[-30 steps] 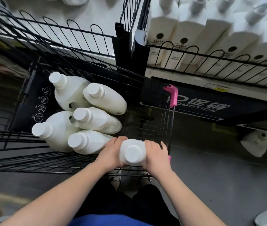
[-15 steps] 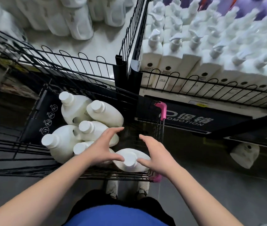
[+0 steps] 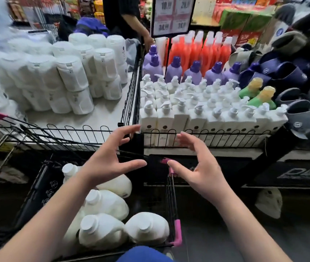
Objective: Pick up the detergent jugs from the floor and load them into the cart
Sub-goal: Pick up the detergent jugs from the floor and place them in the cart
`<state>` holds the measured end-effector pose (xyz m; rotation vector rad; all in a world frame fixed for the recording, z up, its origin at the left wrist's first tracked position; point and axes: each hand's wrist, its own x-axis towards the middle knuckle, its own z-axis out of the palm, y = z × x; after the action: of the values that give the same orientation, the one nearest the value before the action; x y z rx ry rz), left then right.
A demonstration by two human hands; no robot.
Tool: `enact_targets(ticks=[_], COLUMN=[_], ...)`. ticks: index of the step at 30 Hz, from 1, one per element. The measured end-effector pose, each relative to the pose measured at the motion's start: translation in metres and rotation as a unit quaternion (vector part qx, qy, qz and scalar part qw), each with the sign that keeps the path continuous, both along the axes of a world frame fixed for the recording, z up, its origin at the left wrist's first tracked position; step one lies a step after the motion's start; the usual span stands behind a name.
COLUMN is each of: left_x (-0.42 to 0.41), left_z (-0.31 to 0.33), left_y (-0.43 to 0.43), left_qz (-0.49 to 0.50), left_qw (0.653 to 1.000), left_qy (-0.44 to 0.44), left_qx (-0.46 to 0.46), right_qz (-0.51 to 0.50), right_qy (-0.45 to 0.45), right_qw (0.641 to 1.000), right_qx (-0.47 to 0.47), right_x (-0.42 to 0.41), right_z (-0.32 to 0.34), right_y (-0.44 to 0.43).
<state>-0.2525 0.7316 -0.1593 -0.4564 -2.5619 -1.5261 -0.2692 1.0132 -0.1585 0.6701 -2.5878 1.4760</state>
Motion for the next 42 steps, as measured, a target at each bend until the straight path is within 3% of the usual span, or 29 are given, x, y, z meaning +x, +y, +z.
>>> enact_targets(ticks=[8,17,27,34,42], left_x=[-0.003,-0.019,-0.03,-0.044,-0.057], left_z=[0.037,0.024,0.021,0.026,0.032], left_y=[0.025,0.094,0.265,0.422,0.565], left_qz=[-0.083,-0.204,-0.347,-0.427,-0.455], left_qw=[0.995,0.974,0.936,0.903,0.89], left_qy=[0.05,0.057,0.014,0.023,0.011], left_qx=[0.018,0.074,0.047,0.026,0.016], right_qz=[-0.056,-0.202,-0.366,-0.429,-0.461], right_qy=[0.043,0.038,0.031,0.048,0.068], right_qw=[0.998,0.979,0.929,0.9,0.88], right_qx=[-0.002,0.012,-0.036,-0.056,-0.091], right_x=[0.028,0.095,0.148,0.164,0.159], right_z=[0.045,0.034,0.014,0.01,0.006], right_y=[0.019,0.079,0.206,0.336,0.473])
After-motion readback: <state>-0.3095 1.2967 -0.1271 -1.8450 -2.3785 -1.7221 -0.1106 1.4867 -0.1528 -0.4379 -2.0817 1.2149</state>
